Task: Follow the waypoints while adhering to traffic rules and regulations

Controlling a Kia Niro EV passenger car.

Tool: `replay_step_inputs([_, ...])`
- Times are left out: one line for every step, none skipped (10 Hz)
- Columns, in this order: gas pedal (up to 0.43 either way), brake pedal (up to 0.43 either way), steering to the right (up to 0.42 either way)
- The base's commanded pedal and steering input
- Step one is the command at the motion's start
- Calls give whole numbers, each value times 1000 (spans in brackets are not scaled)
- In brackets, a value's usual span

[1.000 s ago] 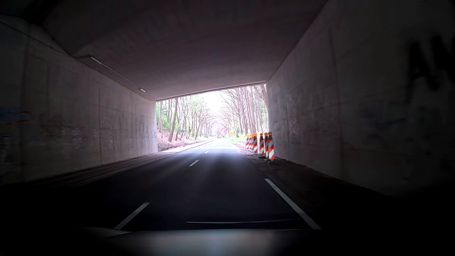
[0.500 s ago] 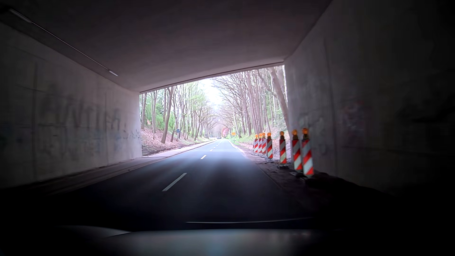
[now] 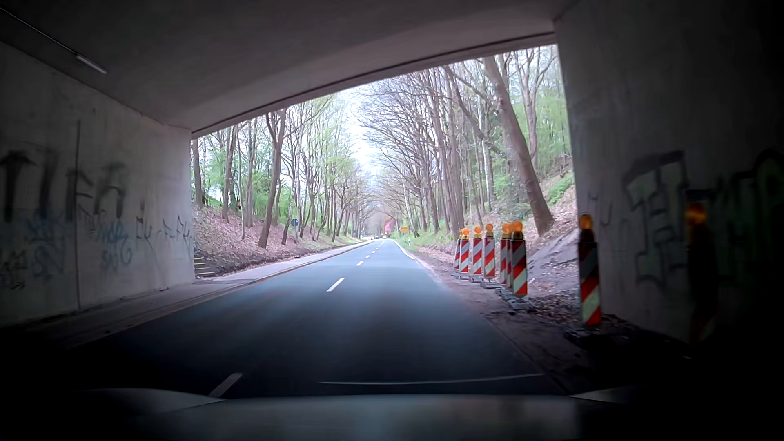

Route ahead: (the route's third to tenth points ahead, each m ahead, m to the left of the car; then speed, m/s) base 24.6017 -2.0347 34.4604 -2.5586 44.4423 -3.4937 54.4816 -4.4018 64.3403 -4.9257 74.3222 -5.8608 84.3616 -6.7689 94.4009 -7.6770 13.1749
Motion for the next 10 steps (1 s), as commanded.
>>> replay_step_inputs([59, 0, -4])
replay_step_inputs([59, 0, -4])
replay_step_inputs([59, 0, -4])
replay_step_inputs([59, 0, -3])
replay_step_inputs([59, 0, -2])
replay_step_inputs([59, 0, -1])
replay_step_inputs([59, 0, -1])
replay_step_inputs([59, 0, -1])
replay_step_inputs([59, 0, -2])
replay_step_inputs([59, 0, -4])
